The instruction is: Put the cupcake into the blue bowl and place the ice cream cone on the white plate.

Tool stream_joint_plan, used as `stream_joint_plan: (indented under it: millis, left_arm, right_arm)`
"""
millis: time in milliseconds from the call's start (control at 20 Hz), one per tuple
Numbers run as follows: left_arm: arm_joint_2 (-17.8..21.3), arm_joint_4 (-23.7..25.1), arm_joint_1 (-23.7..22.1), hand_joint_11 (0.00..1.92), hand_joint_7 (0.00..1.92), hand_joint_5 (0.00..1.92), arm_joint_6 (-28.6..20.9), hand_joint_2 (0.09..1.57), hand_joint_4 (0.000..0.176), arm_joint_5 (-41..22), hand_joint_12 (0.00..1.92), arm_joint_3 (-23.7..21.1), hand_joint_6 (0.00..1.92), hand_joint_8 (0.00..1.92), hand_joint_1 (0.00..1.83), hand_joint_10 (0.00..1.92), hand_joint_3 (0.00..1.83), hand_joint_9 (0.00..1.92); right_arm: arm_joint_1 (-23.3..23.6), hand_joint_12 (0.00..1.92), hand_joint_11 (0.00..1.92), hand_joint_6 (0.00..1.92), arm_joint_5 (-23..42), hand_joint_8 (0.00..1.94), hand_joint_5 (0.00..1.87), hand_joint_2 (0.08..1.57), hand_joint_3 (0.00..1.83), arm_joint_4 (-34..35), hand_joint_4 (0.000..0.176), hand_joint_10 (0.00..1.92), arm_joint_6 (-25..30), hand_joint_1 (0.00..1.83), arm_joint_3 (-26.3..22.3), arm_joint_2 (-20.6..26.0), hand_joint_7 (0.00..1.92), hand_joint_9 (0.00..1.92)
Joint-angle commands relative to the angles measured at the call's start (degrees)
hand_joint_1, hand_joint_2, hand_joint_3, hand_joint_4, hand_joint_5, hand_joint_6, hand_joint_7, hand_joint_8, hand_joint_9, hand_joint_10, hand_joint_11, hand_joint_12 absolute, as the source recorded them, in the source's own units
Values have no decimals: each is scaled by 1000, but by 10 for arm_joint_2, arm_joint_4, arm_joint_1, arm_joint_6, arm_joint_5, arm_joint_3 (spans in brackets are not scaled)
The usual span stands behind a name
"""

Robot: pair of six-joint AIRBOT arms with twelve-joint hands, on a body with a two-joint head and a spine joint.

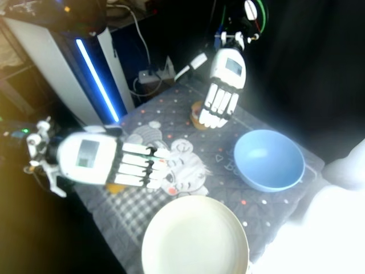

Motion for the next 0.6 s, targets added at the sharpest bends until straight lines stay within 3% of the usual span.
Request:
stream_joint_plan:
  millis: [0, 150, 300, 400, 450, 550]
  left_arm:
    - [-3, -29, -3, 84, 317, 185, -6, 719, 0, -43, 739, 1, 1, 0, 635, 3, 0, 357]
    - [-6, -30, -3, 66, 340, 201, -7, 714, 0, -41, 725, 4, 6, 7, 653, 2, 0, 357]
    - [-10, -29, 3, 291, 387, 210, -10, 692, 0, -41, 639, 4, 0, 0, 697, 3, 0, 474]
    - [-14, -29, 9, 314, 411, 232, -12, 695, 0, -41, 626, 6, 7, 7, 678, 7, 1, 498]
    - [-17, -29, 12, 153, 424, 226, -15, 686, 0, -40, 814, 8, 2, 4, 635, 2, 0, 488]
    - [-22, -29, 15, 126, 424, 217, -17, 695, 0, -40, 902, 12, 1, 1, 621, 3, 0, 499]
  right_arm:
    - [5, 69, 232, 5, 61, 4, 31, 685, 0, 10, 0, 0, 4, 632, 2, -1, 279, 252]
    - [2, 77, 252, 2, 56, 7, 30, 686, 0, 10, 0, 11, 4, 638, 2, -1, 278, 264]
    - [-2, 78, 257, 1, 52, 12, 18, 663, 0, 11, 2, 11, 4, 648, 3, -2, 301, 275]
    - [-2, 77, 254, 3, 49, 10, 24, 675, 0, 12, 0, 10, 4, 665, 5, -3, 306, 277]
    - [-3, 109, 321, 11, 48, 9, 75, 706, 7, 14, 0, 16, 4, 646, 7, -5, 358, 342]
    - [-5, 120, 328, 10, 47, 9, 150, 767, 7, 17, 0, 13, 4, 672, 11, -7, 410, 377]
